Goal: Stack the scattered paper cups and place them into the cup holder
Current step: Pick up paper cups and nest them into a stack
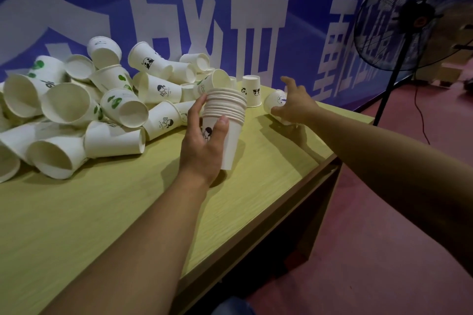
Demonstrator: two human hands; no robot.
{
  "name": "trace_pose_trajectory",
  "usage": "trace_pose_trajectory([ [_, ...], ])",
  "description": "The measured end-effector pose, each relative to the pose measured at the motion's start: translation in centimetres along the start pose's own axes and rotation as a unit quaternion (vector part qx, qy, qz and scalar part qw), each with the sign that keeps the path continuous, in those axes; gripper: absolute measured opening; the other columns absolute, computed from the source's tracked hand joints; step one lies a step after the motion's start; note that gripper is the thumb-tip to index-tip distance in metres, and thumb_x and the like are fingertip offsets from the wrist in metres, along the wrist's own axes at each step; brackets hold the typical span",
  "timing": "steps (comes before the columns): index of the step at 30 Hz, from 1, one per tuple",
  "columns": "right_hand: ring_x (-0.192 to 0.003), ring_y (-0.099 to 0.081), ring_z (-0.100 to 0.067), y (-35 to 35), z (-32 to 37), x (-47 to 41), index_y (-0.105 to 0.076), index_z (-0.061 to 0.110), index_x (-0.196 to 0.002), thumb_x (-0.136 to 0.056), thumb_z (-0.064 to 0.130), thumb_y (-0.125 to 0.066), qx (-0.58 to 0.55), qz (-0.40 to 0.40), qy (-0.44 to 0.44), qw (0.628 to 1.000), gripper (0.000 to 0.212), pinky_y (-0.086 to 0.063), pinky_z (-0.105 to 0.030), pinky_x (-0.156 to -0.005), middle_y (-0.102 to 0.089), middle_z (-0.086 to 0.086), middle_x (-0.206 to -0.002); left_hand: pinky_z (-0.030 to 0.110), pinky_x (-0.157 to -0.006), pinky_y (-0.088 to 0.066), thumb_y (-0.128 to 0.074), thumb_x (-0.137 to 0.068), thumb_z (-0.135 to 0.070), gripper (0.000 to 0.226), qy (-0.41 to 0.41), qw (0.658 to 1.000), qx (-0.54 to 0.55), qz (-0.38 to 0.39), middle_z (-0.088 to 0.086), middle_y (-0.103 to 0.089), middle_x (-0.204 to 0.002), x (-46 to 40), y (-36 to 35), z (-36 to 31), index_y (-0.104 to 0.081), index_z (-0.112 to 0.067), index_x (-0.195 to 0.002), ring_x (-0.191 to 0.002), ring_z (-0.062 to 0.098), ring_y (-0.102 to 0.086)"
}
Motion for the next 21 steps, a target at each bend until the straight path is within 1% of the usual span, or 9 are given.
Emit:
trace_pose_trajectory([
  [2, -0.129, -0.048, -0.04, 0.6, 0.3, 0.6, -0.02, 0.036, -0.153, -0.084, 0.038, -0.077, 0.032, 0.021, 0.031, 0.999, 0.089, -0.05, -0.049, -0.101, -0.031, -0.014, -0.153, 0.016, -0.06, -0.051, -0.055, -0.101, -0.035, 0.051, 0.004, 1.0, 0.0, 0.004, -0.004, -0.055, -0.126, 0.1, 0.0, -0.2, -0.035, -0.04, -0.147, -0.09, 0.006, -0.062],
  [5, -0.121, -0.051, -0.035, 1.8, 1.6, 2.0, -0.029, 0.033, -0.149, -0.083, 0.031, -0.077, -0.025, -0.011, 0.091, 0.995, 0.081, -0.054, -0.044, -0.095, -0.038, -0.012, -0.143, 0.012, -0.057, -0.049, -0.055, -0.101, -0.034, 0.052, 0.005, 1.0, 0.001, 0.005, -0.005, -0.055, -0.122, 0.2, 0.0, -0.5, -0.035, -0.039, -0.148, -0.088, 0.006, -0.062],
  [9, -0.114, -0.057, -0.028, 3.8, 4.4, 4.5, -0.032, 0.029, -0.146, -0.083, 0.022, -0.077, -0.215, -0.063, 0.172, 0.959, 0.077, -0.058, -0.04, -0.09, -0.044, -0.008, -0.137, 0.011, -0.06, -0.049, -0.058, -0.1, -0.035, 0.052, 0.0, 1.0, 0.001, 0.013, -0.009, -0.056, -0.121, 0.5, 0.2, -0.7, -0.036, -0.041, -0.147, -0.087, -0.001, -0.062],
  [11, -0.105, -0.063, -0.023, 4.4, 6.2, 6.1, -0.031, 0.03, -0.145, -0.084, 0.023, -0.077, -0.314, -0.058, 0.187, 0.929, 0.076, -0.061, -0.036, -0.081, -0.045, -0.004, -0.133, 0.013, -0.067, -0.049, -0.058, -0.093, -0.046, 0.056, -0.007, 1.0, -0.003, 0.018, -0.013, -0.056, -0.122, 0.7, 0.2, -1.0, -0.037, -0.043, -0.145, -0.096, -0.002, -0.06],
  [13, -0.101, -0.064, -0.02, 4.4, 7.8, 7.7, -0.03, 0.03, -0.144, -0.085, 0.023, -0.077, -0.38, -0.034, 0.195, 0.904, 0.076, -0.062, -0.036, -0.077, -0.044, -0.001, -0.13, 0.02, -0.077, -0.048, -0.053, -0.086, -0.051, 0.061, -0.011, 1.0, -0.01, 0.027, -0.012, -0.055, -0.127, 0.9, 0.2, -1.2, -0.036, -0.046, -0.145, -0.107, 0.002, -0.058],
  [15, -0.106, -0.063, -0.023, 3.7, 9.1, 8.8, -0.031, 0.032, -0.143, -0.084, 0.026, -0.077, -0.405, -0.009, 0.196, 0.893, 0.075, -0.061, -0.042, -0.081, -0.044, -0.001, -0.131, 0.02, -0.08, -0.048, -0.051, -0.085, -0.053, 0.063, -0.011, 0.999, -0.015, 0.033, -0.013, -0.055, -0.128, 1.0, 0.2, -1.3, -0.035, -0.046, -0.145, -0.108, -0.001, -0.057],
  [18, -0.123, -0.054, -0.027, 2.5, 10.0, 9.5, -0.033, 0.037, -0.142, -0.083, 0.034, -0.077, -0.411, -0.001, 0.172, 0.895, 0.073, -0.055, -0.052, -0.093, -0.046, -0.004, -0.139, 0.007, -0.064, -0.047, -0.053, -0.094, -0.046, 0.057, -0.008, 1.0, -0.008, 0.02, -0.023, -0.053, -0.115, 0.9, 0.4, -1.3, -0.032, -0.042, -0.147, -0.092, -0.016, -0.057],
  [19, -0.124, -0.053, -0.027, 2.2, 10.0, 9.7, -0.034, 0.036, -0.142, -0.084, 0.035, -0.076, -0.415, -0.002, 0.161, 0.895, 0.071, -0.054, -0.053, -0.095, -0.047, -0.004, -0.139, 0.008, -0.063, -0.046, -0.054, -0.097, -0.043, 0.055, -0.007, 1.0, -0.008, 0.014, -0.021, -0.053, -0.115, 0.8, 0.4, -1.2, -0.032, -0.04, -0.147, -0.091, -0.014, -0.058],
  [21, -0.122, -0.054, -0.025, 1.8, 9.9, 9.9, -0.041, 0.033, -0.141, -0.087, 0.033, -0.073, -0.407, -0.008, 0.153, 0.901, 0.063, -0.053, -0.051, -0.096, -0.049, -0.004, -0.138, 0.015, -0.068, -0.046, -0.053, -0.093, -0.047, 0.059, -0.007, 1.0, -0.011, 0.01, -0.014, -0.052, -0.122, 0.8, 0.5, -1.2, -0.031, -0.04, -0.147, -0.096, -0.006, -0.057],
])
Point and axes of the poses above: each hand's wrist, its own x-axis away from the middle knuckle, its own y-axis out of the back of the hand, z = x × y, the point moved 2 cm from there along -x, towards the middle knuckle
